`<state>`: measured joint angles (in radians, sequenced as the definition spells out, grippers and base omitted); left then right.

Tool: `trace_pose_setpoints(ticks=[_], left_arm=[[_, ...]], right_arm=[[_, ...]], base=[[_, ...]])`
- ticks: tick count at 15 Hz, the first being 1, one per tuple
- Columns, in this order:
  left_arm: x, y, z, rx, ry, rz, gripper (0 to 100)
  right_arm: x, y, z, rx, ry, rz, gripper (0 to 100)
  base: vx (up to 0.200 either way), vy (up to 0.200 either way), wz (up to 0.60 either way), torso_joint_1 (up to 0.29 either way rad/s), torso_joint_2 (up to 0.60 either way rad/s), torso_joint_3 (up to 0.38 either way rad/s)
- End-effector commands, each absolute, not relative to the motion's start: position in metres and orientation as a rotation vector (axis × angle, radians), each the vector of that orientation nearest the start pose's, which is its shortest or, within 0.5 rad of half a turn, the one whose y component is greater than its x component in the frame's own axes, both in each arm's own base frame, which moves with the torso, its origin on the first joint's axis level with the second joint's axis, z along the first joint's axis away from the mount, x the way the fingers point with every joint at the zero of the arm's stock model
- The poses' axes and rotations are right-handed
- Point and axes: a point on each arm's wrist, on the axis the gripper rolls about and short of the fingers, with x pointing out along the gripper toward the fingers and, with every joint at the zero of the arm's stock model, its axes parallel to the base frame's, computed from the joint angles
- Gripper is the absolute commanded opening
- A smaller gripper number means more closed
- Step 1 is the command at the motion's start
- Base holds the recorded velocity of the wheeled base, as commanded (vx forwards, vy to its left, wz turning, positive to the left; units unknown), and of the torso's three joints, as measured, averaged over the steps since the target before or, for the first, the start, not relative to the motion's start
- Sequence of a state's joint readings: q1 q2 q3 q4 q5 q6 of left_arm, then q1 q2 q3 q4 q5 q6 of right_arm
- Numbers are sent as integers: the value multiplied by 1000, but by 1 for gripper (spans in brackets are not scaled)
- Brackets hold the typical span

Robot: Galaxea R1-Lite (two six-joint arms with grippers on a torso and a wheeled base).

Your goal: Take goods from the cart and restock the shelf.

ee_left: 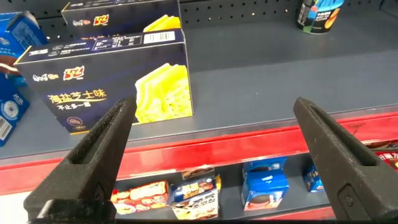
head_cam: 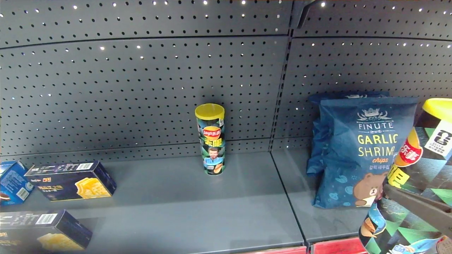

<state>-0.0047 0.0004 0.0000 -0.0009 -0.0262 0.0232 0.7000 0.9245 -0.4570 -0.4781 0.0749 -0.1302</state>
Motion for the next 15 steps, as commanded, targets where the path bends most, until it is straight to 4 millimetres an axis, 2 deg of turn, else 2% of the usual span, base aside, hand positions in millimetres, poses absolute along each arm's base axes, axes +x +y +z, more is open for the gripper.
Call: trace_pose_setpoints(ticks=[1,6,7,10,15], left_arm=[[-23,0,76,23,-2,-31,100],[-23,-1,76,28,-2,-32,100],[-23,-1,76,45,-2,-38,100],[-23,-1,75,40,-1,-40,100],[-22,-1,77,52,17,-53,100]], right_arm=[[89,77,228,-115,-42,782,0],[102,89,220,-136,34,786,0],[109,97,215,-149,63,781,0],[116,113,220,-154,16,821,0],[121,121,223,-196,-12,779,0]], base=[[0,0,0,0,0,0],[0,0,0,0,0,0],[0,0,0,0,0,0],[0,0,0,0,0,0],[0,0,0,0,0,0]])
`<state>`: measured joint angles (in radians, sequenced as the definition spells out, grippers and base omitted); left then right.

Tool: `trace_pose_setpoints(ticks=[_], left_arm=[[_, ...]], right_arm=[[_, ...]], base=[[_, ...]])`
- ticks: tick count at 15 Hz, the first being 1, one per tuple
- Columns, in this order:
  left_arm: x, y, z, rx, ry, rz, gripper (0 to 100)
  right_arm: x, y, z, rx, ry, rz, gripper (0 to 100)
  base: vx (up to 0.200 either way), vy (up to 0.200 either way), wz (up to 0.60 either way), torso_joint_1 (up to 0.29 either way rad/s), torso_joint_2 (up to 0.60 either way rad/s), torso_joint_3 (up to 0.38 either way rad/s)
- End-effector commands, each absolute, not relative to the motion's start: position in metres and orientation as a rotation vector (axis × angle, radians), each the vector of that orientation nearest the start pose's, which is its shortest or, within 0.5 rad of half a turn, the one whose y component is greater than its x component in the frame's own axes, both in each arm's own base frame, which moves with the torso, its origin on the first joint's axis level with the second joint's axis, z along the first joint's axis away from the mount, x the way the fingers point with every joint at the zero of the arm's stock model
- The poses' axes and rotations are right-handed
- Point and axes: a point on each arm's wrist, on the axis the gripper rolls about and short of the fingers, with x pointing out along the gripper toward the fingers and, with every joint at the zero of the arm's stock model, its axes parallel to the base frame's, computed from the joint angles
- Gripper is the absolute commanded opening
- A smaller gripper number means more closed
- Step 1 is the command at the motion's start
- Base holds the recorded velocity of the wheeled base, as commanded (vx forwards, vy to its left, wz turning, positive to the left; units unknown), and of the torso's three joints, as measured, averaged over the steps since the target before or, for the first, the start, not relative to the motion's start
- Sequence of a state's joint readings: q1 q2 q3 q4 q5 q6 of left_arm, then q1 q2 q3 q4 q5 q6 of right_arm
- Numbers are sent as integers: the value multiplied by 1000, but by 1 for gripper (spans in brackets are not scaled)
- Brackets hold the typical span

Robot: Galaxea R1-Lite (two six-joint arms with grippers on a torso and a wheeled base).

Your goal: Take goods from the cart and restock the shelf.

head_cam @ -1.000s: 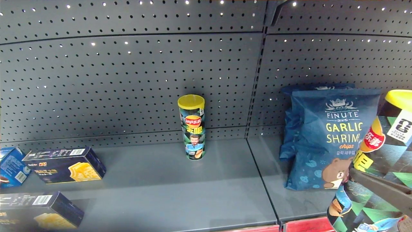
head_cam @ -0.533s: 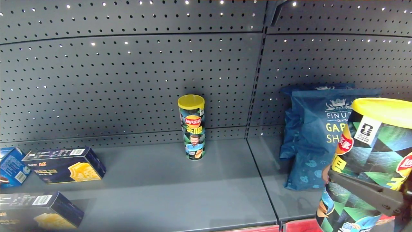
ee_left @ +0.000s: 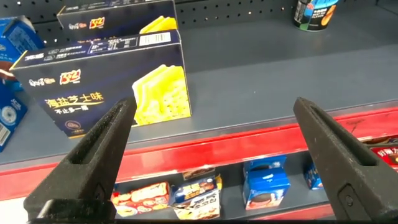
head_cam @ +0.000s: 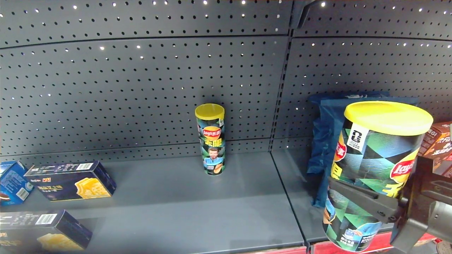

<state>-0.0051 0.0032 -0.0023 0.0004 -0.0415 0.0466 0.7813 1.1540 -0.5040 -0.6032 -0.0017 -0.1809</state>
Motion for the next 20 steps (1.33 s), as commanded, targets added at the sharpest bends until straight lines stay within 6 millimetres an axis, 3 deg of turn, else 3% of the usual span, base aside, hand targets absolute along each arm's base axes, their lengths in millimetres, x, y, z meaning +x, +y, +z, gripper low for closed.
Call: trace_pose_setpoints(ticks=[1,4,5,6,7,8,9,13,16,20], left_arm=[[-19,-1,78,54,52,-66,100],[-17,0,80,67,72,-133,100],[-19,-1,110,67,22,-159,100],[-7,-2,140,57,81,-219,100],[0,-3,152,48,100,-252,100],[8,-6,180,37,66,-343,100],[19,-10,196,30,81,-463,100],[58,-19,233,-18,155,-549,100],[96,-30,240,-38,212,-687,100],[145,-41,234,-39,186,-755,100]], right_arm=[[122,124,223,-201,-11,775,0],[124,126,227,-198,-22,765,0],[124,127,229,-195,-29,764,0],[124,127,229,-196,-26,764,0],[124,126,227,-198,-22,765,0],[124,127,227,-198,-22,765,0],[124,126,228,-197,-25,763,0],[123,125,227,-196,-24,763,0],[122,125,227,-191,-23,765,0],[121,124,225,-191,-16,767,0]], base=[[0,0,0,0,0,0],[0,0,0,0,0,0],[0,0,0,0,0,0],[0,0,0,0,0,0],[0,0,0,0,0,0],[0,0,0,0,0,0],[0,0,0,0,0,0],[0,0,0,0,0,0],[0,0,0,0,0,0],[0,0,0,0,0,0]])
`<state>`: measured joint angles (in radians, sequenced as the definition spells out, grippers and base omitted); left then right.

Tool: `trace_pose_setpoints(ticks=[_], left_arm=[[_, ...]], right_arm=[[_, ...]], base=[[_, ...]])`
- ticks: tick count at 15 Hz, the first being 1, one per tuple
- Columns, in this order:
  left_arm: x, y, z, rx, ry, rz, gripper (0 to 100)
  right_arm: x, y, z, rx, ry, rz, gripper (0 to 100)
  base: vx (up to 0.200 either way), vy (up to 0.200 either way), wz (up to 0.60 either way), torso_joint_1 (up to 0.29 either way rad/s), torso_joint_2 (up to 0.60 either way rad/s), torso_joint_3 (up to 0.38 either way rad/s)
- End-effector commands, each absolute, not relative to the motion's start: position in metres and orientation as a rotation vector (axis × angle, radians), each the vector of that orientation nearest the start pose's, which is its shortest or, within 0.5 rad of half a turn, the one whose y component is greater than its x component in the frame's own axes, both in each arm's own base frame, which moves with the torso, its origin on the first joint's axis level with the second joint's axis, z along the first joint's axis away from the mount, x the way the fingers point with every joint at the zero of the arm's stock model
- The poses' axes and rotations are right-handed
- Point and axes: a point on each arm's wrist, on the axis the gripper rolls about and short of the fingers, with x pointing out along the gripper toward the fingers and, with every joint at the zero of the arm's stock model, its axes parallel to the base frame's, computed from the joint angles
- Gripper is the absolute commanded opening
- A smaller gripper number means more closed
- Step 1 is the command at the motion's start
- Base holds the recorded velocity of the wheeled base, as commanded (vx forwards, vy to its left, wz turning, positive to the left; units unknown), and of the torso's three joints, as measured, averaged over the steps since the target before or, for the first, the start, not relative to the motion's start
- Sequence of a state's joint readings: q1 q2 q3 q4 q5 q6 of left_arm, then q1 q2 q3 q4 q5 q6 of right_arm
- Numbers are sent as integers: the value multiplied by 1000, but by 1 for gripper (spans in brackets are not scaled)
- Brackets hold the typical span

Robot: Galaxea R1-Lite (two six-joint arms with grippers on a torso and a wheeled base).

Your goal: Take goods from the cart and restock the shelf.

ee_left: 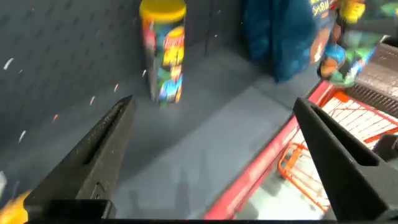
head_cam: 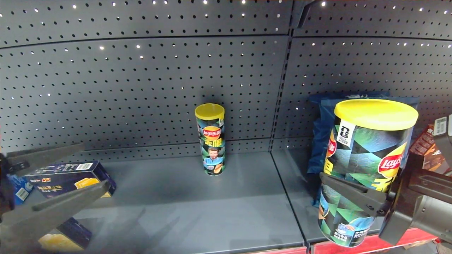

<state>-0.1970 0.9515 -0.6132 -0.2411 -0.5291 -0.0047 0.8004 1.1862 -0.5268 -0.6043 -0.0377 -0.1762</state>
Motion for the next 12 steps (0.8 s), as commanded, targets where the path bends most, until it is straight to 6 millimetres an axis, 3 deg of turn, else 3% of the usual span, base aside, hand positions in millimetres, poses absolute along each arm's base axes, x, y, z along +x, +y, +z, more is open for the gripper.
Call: trace_pose_setpoints(ticks=[1,2,5,8,12], left_arm=[[163,-42,232,-54,161,-883,100],[176,-37,230,-54,144,-962,100],[213,-40,215,-55,139,-989,100],[239,-44,196,-61,152,-1001,100],[258,-47,182,-76,154,-1093,100]], right_arm=[[121,124,223,-193,-10,770,0],[120,124,223,-193,-10,772,0],[120,123,223,-192,-13,768,0],[119,122,220,-198,-4,774,0],[121,125,219,-201,3,780,0]], base=[[0,0,0,0,0,0],[0,0,0,0,0,0],[0,0,0,0,0,0],[0,0,0,0,0,0],[0,0,0,0,0,0]])
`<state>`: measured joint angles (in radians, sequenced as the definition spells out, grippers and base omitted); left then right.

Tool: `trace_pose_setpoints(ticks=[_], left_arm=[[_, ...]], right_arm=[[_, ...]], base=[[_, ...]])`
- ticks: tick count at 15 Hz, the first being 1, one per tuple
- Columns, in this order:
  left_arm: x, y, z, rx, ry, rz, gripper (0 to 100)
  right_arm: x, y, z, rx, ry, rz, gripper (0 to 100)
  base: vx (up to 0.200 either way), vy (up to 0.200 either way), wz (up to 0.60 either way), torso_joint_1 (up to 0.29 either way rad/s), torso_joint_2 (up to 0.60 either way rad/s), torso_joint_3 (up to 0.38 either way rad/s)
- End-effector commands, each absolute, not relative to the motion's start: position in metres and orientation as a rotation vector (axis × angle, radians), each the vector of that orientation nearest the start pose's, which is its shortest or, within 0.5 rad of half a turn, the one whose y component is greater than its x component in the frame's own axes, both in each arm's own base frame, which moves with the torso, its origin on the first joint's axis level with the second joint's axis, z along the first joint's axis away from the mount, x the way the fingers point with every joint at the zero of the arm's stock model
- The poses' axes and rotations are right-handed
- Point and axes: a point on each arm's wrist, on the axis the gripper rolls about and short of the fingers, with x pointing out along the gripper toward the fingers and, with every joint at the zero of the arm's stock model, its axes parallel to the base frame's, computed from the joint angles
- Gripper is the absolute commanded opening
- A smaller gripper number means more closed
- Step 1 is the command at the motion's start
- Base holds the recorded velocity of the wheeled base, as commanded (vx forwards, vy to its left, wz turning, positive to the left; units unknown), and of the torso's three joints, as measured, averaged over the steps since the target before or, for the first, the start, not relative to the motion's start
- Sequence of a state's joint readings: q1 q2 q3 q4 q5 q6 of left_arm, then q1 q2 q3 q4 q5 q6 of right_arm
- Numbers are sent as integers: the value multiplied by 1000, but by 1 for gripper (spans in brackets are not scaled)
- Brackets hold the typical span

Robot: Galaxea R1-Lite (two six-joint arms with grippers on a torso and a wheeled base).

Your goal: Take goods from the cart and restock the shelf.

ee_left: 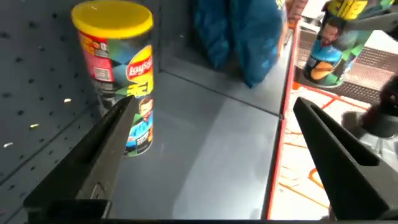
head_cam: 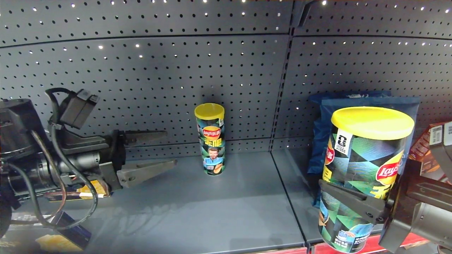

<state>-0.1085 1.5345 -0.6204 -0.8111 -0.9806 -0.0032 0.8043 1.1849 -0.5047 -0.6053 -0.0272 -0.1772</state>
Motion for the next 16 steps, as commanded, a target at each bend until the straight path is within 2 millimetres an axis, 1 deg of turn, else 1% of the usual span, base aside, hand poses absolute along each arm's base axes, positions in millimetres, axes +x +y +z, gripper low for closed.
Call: trace_pose_setpoints(ticks=[1,2,4,7,14,15,16], left_arm=[[263,-47,176,-77,157,-1095,100],[266,-48,174,-76,154,-1099,100],[286,-51,170,-57,110,-1123,100],[301,-54,171,-46,87,-1130,100],[327,-61,157,-28,52,-1164,100],[327,-61,157,-28,52,-1164,100],[334,-62,156,-25,45,-1164,100]], right_arm=[[122,125,218,-202,7,781,0],[122,125,218,-202,7,781,0],[121,125,216,-204,13,781,0],[120,123,216,-203,12,778,0],[121,124,212,-209,26,784,0],[121,124,212,-209,26,784,0],[121,124,212,-210,28,784,0]], base=[[0,0,0,0,0,0],[0,0,0,0,0,0],[0,0,0,0,0,0],[0,0,0,0,0,0],[0,0,0,0,0,0],[0,0,0,0,0,0],[0,0,0,0,0,0]])
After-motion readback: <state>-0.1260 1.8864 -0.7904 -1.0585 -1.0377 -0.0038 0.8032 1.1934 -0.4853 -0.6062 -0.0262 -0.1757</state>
